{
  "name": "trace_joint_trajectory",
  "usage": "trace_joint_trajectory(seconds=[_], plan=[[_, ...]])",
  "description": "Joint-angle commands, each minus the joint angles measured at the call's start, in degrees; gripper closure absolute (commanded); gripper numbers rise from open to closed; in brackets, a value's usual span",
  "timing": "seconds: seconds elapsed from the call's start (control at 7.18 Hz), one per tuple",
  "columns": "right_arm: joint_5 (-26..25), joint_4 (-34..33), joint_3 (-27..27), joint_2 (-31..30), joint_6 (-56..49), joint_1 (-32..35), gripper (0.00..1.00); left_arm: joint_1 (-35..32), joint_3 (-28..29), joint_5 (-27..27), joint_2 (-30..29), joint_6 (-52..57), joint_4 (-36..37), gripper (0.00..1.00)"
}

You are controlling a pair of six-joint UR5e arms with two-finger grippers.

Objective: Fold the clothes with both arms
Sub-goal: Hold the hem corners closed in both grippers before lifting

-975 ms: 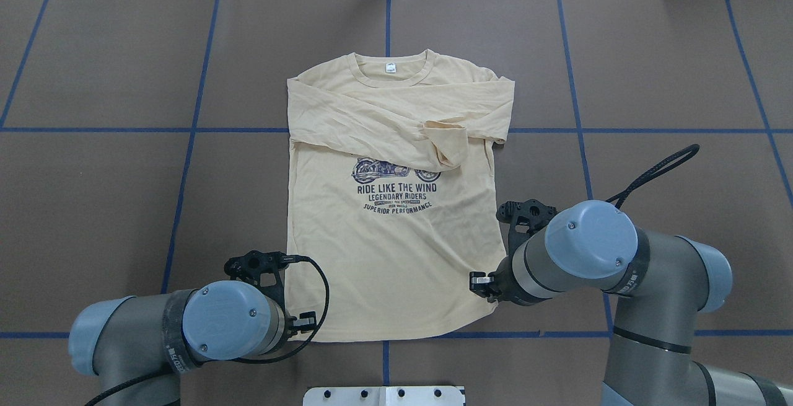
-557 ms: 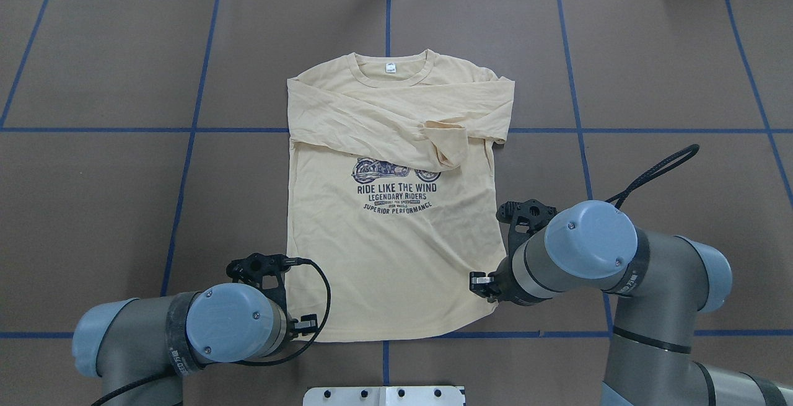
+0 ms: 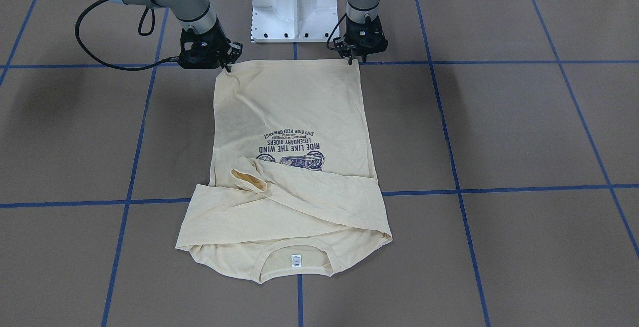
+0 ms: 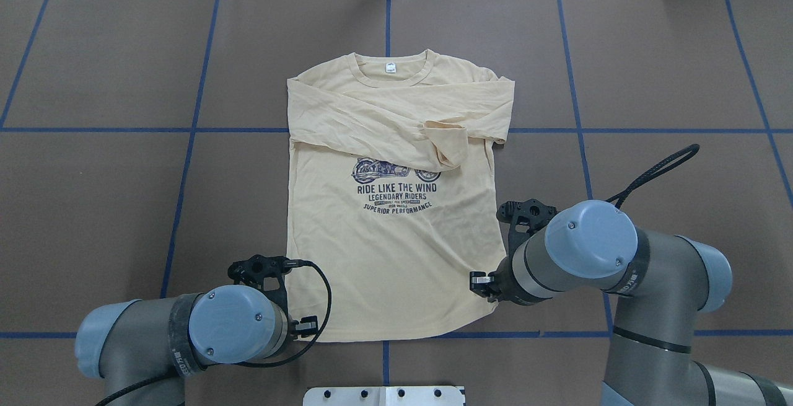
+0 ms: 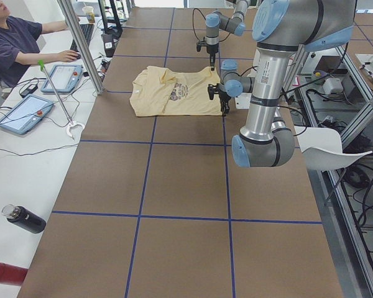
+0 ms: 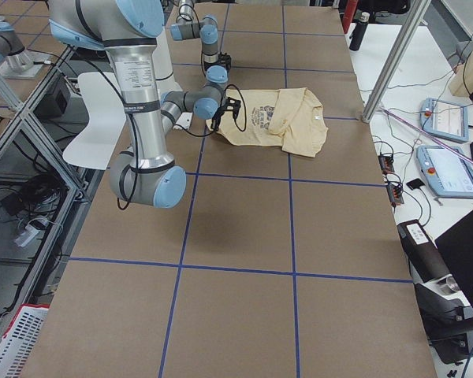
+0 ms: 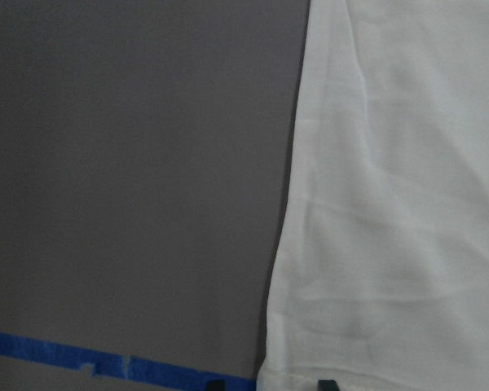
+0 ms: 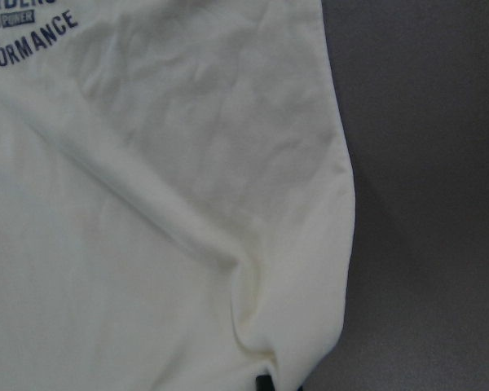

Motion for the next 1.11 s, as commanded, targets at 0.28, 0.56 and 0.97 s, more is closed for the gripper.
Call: trace_joint_trajectory(seconds=[0.28, 0.56, 0.97], plan=[[0.00, 0.00, -0.01, 0.00, 0.00, 0.21, 1.00, 0.01, 0.65, -0.09, -0.09, 0.06, -0.29, 0.59], [0.00, 0.00, 0.08, 0.00, 0.00, 0.21, 1.00, 0.01, 0.65, -0.18, -0.35, 0.06, -0.21, 0.93], [0.00, 0.00, 0.16, 0.00, 0.00, 0.47, 1.00, -0.34, -1.01, -0.79, -0.44, 0.06, -0.12, 1.00]])
